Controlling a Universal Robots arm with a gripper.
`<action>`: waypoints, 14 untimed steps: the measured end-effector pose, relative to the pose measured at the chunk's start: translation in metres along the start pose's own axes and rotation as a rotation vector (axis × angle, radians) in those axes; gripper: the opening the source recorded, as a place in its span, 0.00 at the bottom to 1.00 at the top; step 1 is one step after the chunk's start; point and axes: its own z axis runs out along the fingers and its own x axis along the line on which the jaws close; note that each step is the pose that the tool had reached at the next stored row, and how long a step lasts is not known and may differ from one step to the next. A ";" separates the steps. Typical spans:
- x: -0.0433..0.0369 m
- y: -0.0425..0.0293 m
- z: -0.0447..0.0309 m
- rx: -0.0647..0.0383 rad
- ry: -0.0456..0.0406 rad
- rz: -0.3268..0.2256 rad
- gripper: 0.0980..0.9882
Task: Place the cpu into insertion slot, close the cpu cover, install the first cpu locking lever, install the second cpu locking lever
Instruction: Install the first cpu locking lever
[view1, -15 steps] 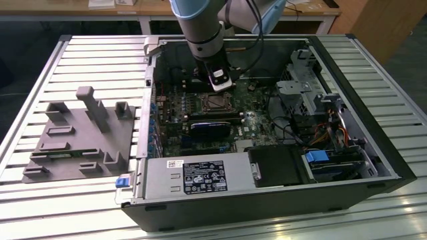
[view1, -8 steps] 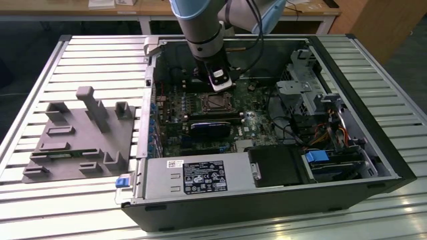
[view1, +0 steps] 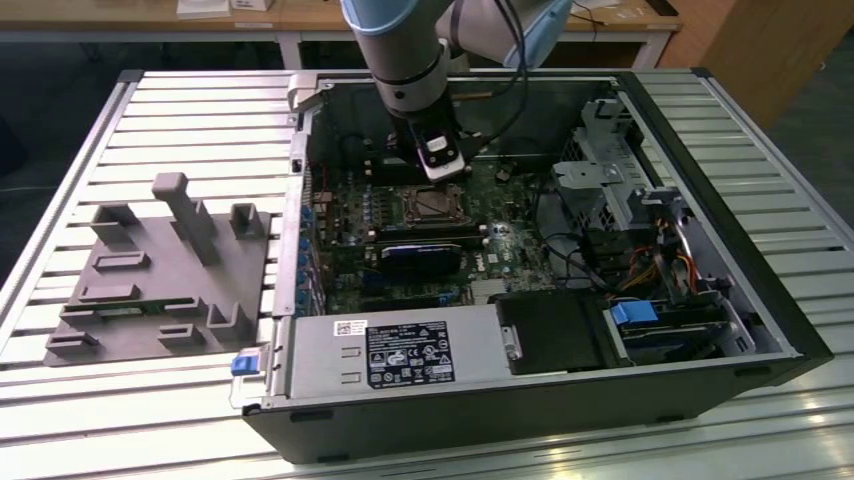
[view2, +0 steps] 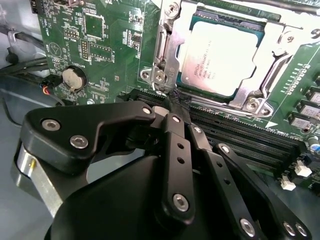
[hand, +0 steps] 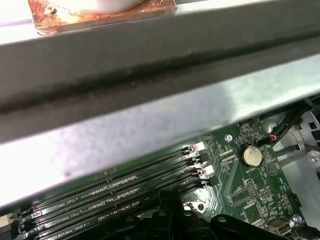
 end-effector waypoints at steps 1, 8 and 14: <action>-0.0002 0.0003 -0.0009 0.000 0.0000 0.000 0.00; -0.0017 0.0022 -0.0078 0.002 -0.0005 -0.001 0.00; -0.0016 0.0026 -0.0081 0.007 -0.0024 -0.002 0.00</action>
